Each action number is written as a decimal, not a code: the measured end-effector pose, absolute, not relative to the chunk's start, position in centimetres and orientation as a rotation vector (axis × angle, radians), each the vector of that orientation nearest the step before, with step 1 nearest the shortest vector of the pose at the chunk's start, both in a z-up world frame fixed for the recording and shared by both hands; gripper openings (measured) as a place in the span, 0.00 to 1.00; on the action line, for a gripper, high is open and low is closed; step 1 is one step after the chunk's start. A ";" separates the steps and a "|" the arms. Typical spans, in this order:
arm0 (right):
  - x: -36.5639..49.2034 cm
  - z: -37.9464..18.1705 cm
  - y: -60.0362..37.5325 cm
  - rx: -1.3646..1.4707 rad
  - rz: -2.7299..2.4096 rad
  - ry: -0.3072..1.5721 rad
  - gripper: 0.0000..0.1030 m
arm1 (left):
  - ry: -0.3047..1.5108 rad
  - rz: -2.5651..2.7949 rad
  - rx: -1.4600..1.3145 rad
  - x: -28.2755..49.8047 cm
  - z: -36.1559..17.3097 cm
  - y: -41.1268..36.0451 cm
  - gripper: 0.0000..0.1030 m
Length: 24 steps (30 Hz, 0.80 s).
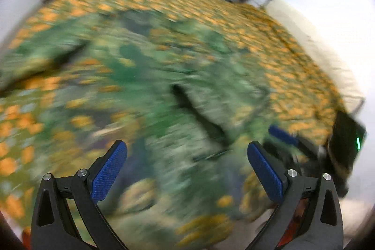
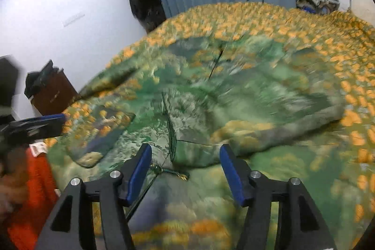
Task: Fold large clothes
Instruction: 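Grasp the sleeve cuff with the left tool and lift it across the jacket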
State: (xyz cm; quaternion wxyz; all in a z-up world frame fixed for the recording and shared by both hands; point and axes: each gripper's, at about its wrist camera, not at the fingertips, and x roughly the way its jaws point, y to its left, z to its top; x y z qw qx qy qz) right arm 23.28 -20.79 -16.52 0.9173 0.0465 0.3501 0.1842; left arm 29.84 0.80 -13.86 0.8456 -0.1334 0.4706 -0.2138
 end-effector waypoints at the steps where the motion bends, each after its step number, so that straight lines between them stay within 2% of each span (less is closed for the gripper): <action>1: 22.8 -16.4 -21.0 0.105 0.369 0.708 0.64 | 1.027 -0.505 -0.287 31.3 -14.5 -0.5 0.99; 3: 21.9 -16.1 -22.0 0.116 0.350 0.693 0.64 | 1.086 -0.529 -0.281 34.3 -16.3 -2.9 0.90; 5: 21.0 -16.4 -22.3 0.121 0.341 0.681 0.64 | 1.176 -0.483 -0.275 37.0 -19.0 -4.9 0.67; 6: 20.7 -16.4 -22.4 0.120 0.339 0.684 0.64 | 1.216 -0.459 -0.277 37.8 -20.1 -5.4 0.61; 7: 20.7 -16.5 -22.4 0.116 0.339 0.685 0.64 | 1.260 -0.426 -0.282 38.4 -21.3 -5.9 0.49; 10: 21.0 -16.3 -22.2 0.090 0.341 0.661 0.64 | 1.274 -0.402 -0.293 38.4 -21.6 -6.6 0.29; 11: 21.0 -16.2 -22.1 0.073 0.339 0.646 0.64 | 1.269 -0.388 -0.276 38.2 -21.2 -6.9 0.18; 12: 21.0 -16.2 -22.0 0.060 0.335 0.636 0.64 | 1.268 -0.384 -0.265 38.1 -21.0 -7.1 0.12; 14: 21.2 -16.5 -22.1 0.064 0.335 0.635 0.64 | 1.271 -0.377 -0.264 38.3 -20.6 -7.2 0.07; 19: 21.5 -16.6 -22.7 0.092 0.321 0.632 0.64 | 1.200 -0.397 -0.240 38.2 -17.1 -6.8 0.06; 24: 22.4 -15.9 -24.8 0.108 0.258 0.618 0.64 | 1.074 -0.364 -0.206 42.0 -13.5 -4.4 0.06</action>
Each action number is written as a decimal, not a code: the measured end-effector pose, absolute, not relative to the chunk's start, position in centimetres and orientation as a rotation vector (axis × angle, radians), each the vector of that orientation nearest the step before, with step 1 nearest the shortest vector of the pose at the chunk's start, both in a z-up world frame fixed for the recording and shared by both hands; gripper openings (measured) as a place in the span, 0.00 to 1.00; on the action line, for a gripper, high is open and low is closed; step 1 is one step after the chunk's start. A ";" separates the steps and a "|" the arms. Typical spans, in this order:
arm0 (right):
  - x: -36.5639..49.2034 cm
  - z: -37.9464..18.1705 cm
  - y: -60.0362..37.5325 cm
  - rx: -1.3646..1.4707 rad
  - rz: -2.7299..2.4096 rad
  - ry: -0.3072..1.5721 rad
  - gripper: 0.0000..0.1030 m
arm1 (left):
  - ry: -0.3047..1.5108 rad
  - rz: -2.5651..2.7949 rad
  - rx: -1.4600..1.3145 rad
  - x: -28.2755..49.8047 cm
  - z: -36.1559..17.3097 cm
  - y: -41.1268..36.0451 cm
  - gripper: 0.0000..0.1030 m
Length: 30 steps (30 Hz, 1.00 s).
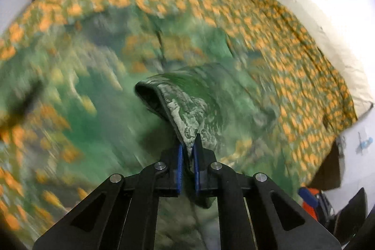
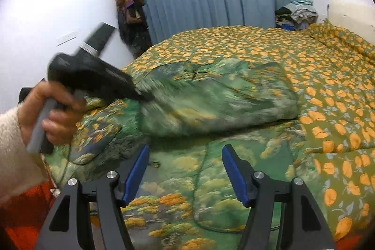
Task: Fold large clothes
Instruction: 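Grasp the sleeve cuff with the left tool and lift it across the jacket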
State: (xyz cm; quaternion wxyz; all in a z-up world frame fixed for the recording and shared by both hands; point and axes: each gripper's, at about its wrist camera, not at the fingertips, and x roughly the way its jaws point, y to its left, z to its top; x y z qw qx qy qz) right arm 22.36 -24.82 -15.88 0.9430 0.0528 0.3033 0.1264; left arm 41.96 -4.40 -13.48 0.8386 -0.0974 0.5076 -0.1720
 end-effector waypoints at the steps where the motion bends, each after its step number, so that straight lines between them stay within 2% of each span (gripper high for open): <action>1: 23.1 -15.7 -25.4 0.113 0.243 0.627 0.64 | 1.060 -0.343 -0.203 43.2 -13.4 -3.7 0.06; 6: 28.7 -13.8 -28.9 0.099 0.183 0.640 0.64 | 1.066 -0.272 -0.179 48.3 -15.8 -2.4 0.06; 7: 30.0 -13.6 -29.6 0.093 0.175 0.641 0.60 | 1.069 -0.271 -0.181 49.1 -16.3 -2.3 0.06; 8: 31.9 -13.2 -30.4 0.075 0.160 0.645 0.46 | 1.064 -0.271 -0.181 49.8 -16.6 -2.3 0.06; 11: 37.5 -12.9 -32.0 0.024 0.132 0.693 0.29 | 1.050 -0.267 -0.194 51.1 -17.1 -2.1 0.06; 16: 46.2 -14.7 -34.1 0.059 0.132 0.784 0.29 | 1.057 -0.241 -0.207 52.0 -18.8 -1.3 0.06; 21: 50.3 -23.7 -33.8 0.063 0.161 1.030 0.26 | 1.106 -0.244 -0.147 50.9 -22.0 -1.6 0.07; 22: 50.2 -24.4 -33.7 0.065 0.168 1.024 0.26 | 1.108 -0.240 -0.141 50.7 -22.7 -1.7 0.07; 27: 50.8 -22.9 -34.1 0.081 0.191 1.045 0.26 | 1.089 -0.230 -0.110 50.4 -23.7 -2.2 0.08; 30: 52.9 -19.5 -35.6 0.121 0.179 0.964 0.26 | 1.077 -0.233 -0.111 50.4 -24.0 -2.0 0.08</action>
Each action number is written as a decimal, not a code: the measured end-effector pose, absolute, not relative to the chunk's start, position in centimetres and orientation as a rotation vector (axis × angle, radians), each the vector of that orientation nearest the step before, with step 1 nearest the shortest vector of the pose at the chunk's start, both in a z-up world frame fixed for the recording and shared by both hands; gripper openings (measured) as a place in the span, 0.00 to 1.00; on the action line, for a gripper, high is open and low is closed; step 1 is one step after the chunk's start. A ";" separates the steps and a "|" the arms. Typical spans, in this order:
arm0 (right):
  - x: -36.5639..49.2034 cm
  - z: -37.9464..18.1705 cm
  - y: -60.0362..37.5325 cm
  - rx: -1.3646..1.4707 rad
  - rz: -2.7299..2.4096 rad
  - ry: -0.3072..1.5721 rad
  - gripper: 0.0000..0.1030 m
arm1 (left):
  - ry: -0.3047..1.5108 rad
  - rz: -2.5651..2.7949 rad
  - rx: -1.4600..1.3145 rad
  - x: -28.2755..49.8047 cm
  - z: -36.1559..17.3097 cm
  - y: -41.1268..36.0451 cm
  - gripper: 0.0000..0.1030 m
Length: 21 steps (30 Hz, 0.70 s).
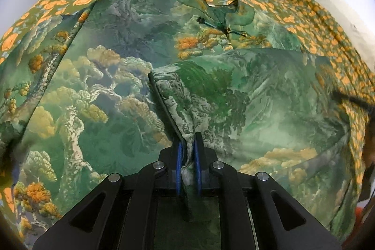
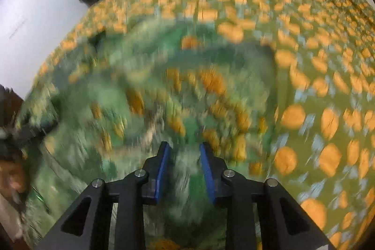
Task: Fold large clothes
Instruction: 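Grasp the sleeve cuff with the left tool and lift it across the jacket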
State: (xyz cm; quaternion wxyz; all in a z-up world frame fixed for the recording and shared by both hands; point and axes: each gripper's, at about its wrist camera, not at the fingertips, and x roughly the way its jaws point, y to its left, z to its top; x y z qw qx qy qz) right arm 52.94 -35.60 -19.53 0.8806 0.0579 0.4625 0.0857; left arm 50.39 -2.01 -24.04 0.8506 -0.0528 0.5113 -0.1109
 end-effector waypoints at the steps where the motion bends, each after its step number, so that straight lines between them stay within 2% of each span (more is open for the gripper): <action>1: 53.9 -18.9 -36.0 0.133 0.159 0.939 0.26 | 1.074 -0.235 -0.121 50.3 -24.1 -1.9 0.08; 4: 57.1 -19.0 -36.6 0.170 0.124 0.920 0.26 | 1.061 -0.236 -0.131 50.3 -24.3 -1.8 0.09; 8: 59.6 -24.4 -36.0 0.185 0.083 1.055 0.26 | 1.057 -0.232 -0.122 50.3 -24.4 -1.8 0.09; 11: 57.9 -23.3 -35.8 0.161 0.080 1.005 0.26 | 1.056 -0.233 -0.120 50.2 -24.5 -1.7 0.09; 16: 50.3 -21.7 -34.8 0.130 0.155 1.007 0.27 | 1.045 -0.233 -0.133 50.1 -24.8 -1.6 0.09; 21: 45.0 -23.5 -33.6 0.119 0.158 1.022 0.26 | 1.050 -0.223 -0.113 50.0 -24.8 -1.9 0.10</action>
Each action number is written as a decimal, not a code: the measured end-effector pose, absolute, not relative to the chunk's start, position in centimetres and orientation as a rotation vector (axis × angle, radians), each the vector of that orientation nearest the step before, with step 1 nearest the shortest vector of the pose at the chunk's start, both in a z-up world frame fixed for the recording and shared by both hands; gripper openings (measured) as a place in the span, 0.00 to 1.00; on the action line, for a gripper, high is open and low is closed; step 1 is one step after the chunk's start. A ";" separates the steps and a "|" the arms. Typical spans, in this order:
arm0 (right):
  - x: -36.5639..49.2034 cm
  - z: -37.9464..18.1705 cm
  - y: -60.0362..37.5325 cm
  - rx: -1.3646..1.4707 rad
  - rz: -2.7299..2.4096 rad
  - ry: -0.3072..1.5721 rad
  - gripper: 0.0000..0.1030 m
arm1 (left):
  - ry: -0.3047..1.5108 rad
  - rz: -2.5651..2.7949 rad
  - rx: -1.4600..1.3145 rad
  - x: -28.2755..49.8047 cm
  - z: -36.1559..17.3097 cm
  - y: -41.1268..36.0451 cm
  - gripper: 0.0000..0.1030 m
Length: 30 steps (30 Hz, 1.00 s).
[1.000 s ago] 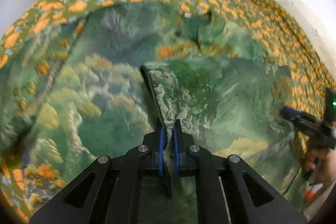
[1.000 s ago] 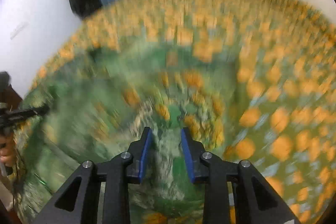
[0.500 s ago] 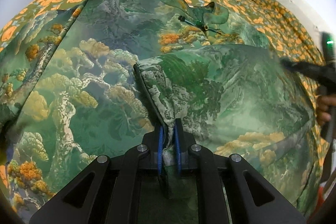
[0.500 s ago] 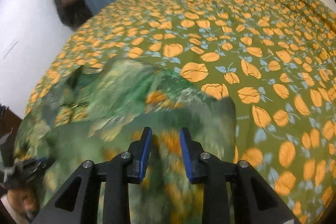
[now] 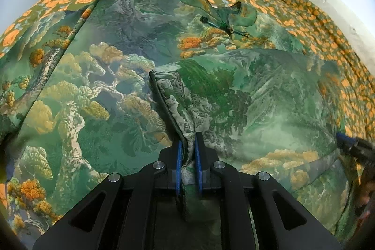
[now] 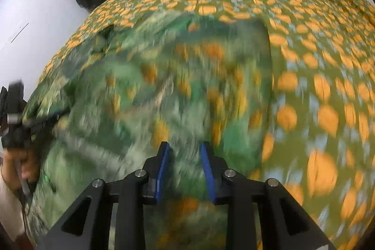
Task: Fold large clothes
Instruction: 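Grasp the sleeve cuff with the left tool and lift it across the jacket, then lay the sleeve across the jacket body and release it with the left tool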
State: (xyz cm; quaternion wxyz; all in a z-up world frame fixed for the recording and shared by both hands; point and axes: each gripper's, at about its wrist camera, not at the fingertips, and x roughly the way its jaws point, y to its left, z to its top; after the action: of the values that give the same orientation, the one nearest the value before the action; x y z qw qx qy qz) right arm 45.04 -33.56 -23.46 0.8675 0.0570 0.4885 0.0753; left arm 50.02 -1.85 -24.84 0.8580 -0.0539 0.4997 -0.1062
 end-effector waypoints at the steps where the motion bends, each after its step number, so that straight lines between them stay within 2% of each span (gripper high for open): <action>1: 45.2 -23.9 -33.5 0.123 0.144 1.015 0.26 | 1.051 -0.219 -0.104 50.1 -24.8 -2.1 0.10; 4: 46.2 -24.6 -33.3 0.154 0.110 1.022 0.26 | 1.053 -0.199 -0.069 49.9 -23.9 -2.4 0.14; 6: 46.0 -23.7 -33.2 0.168 0.078 1.010 0.27 | 1.058 -0.176 -0.057 49.2 -22.7 -2.3 0.26; 8: 44.2 -21.7 -32.6 0.132 0.045 0.950 0.32 | 1.048 -0.173 -0.047 47.6 -21.3 -1.8 0.52; 9: 42.8 -20.8 -32.2 0.113 0.043 0.927 0.38 | 1.035 -0.174 -0.042 46.7 -20.8 -1.4 0.59; 10: 41.8 -20.3 -31.9 0.111 0.045 0.917 0.55 | 1.018 -0.173 -0.031 45.4 -20.1 -0.8 0.68; 11: 40.2 -19.7 -31.6 0.123 0.046 0.901 0.67 | 1.010 -0.172 -0.023 44.5 -19.8 -0.3 0.71; 15: 34.4 -18.5 -30.8 0.179 0.038 0.834 0.68 | 1.014 -0.146 -0.013 40.2 -18.7 3.6 0.72; 19: 29.8 -18.2 -28.9 0.178 0.043 0.776 0.68 | 0.998 -0.026 -0.047 38.1 -17.3 9.5 0.81; 25: 27.5 -17.2 -25.5 0.105 0.129 0.751 0.68 | 0.964 0.221 -0.305 38.1 -16.8 21.9 0.82; 30: 27.2 -16.7 -23.2 0.072 0.159 0.737 0.68 | 0.979 0.417 -0.502 38.2 -19.9 30.4 0.82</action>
State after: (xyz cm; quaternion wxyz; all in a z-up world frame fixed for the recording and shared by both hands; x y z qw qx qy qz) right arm 27.22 -23.25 -16.68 0.9291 0.0351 0.3597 0.0777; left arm 38.15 30.38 -19.95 0.8319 -0.2367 0.4616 0.1968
